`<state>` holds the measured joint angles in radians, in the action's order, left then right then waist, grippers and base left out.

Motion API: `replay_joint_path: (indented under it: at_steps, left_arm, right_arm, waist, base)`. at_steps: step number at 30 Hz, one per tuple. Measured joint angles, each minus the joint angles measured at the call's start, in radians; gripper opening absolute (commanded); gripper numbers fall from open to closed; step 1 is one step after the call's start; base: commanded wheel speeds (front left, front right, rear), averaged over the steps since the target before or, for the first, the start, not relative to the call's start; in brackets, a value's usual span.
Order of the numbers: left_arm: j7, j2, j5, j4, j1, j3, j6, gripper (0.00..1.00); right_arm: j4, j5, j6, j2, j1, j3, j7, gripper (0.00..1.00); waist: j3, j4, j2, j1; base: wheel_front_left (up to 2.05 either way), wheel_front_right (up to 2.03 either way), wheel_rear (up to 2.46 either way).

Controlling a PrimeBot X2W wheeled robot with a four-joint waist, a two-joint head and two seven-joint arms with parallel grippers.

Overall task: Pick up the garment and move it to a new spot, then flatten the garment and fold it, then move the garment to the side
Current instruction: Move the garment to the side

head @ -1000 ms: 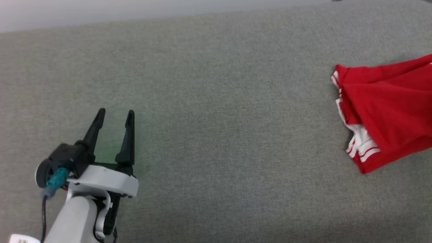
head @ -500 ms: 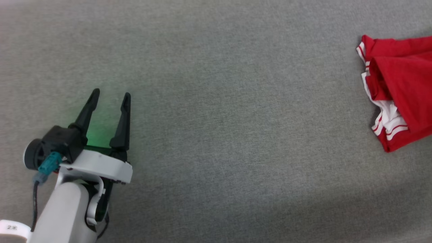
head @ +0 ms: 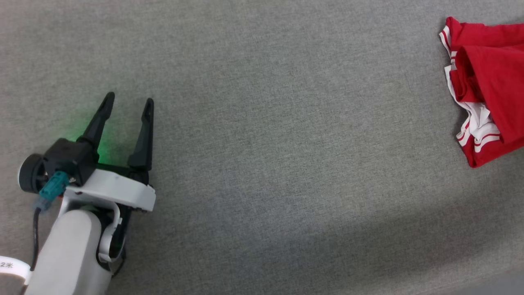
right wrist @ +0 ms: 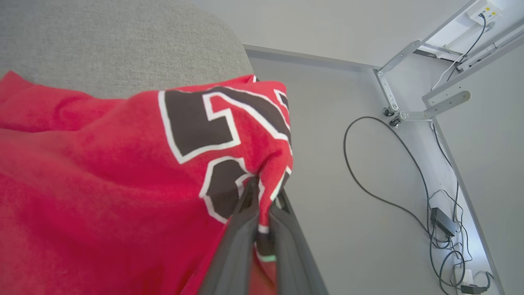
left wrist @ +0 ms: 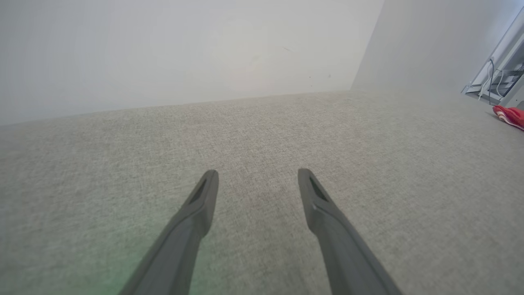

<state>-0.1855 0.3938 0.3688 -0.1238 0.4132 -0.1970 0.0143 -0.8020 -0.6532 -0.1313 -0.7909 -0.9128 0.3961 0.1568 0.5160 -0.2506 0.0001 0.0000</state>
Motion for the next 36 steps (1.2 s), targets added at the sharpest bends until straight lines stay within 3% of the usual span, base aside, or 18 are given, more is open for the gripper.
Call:
replay_joint_path:
  at_steps: [4, 6, 8, 10, 11, 12, 24, 36]
  left_arm:
    - [0.000, 0.004, 0.000, 0.000, 0.008, -0.004, 0.001, 1.00]
    - [0.000, 0.004, 0.000, -0.004, 0.012, -0.008, 0.003, 1.00]
    - [0.000, 0.004, 0.001, -0.008, 0.014, -0.010, 0.005, 1.00]
    - [0.000, 0.004, 0.002, -0.013, 0.016, -0.014, 0.005, 1.00]
    - [-0.001, 0.004, 0.003, -0.016, 0.016, -0.014, 0.005, 1.00]
    - [-0.001, 0.004, 0.004, -0.019, 0.016, -0.016, 0.006, 1.00]
    - [-0.028, -0.010, 0.019, -0.071, -0.003, -0.025, 0.007, 1.00]
    - [-0.063, -0.041, 0.045, -0.136, -0.087, -0.020, 0.006, 1.00]
  right_arm:
    - [-0.050, -0.016, 0.000, 0.014, -0.031, 0.032, -0.026, 0.00]
    - [-0.074, -0.022, 0.000, 0.020, -0.043, 0.048, -0.035, 0.19]
    - [-0.095, -0.027, 0.000, 0.025, -0.053, 0.064, -0.043, 0.30]
    - [-0.110, -0.034, 0.000, 0.030, -0.063, 0.080, -0.052, 0.56]
    - [-0.117, -0.035, 0.000, 0.032, -0.067, 0.089, -0.055, 0.90]
    - [-0.127, -0.038, 0.000, 0.034, -0.071, 0.097, -0.060, 1.00]
    - [-0.164, -0.086, 0.000, 0.041, -0.107, 0.177, -0.127, 1.00]
    - [-0.098, -0.146, 0.000, 0.047, -0.043, 0.257, -0.249, 1.00]
  waist:
    - [0.010, -0.006, 0.0000, 0.0000]
    - [0.008, -0.005, 0.0000, 0.0000]
    - [0.005, -0.002, 0.0000, 0.0000]
    - [0.001, 0.000, 0.0000, 0.0000]
    - [-0.003, 0.001, 0.0000, 0.0000]
    - [-0.006, 0.002, 0.0000, 0.0000]
    - [-0.088, 0.010, 0.0000, 0.0000]
    - [-0.248, 0.027, 0.0000, 0.0000]
  base:
    - [0.00, 0.00, 0.00]
    - [0.00, 0.00, 0.00]
    - [0.00, 0.00, 0.00]
    - [0.00, 0.00, 0.00]
    - [0.00, 0.00, 0.00]
    - [0.00, 0.00, 0.00]
    - [0.00, 0.00, 0.00]
    - [0.00, 0.00, 0.00]
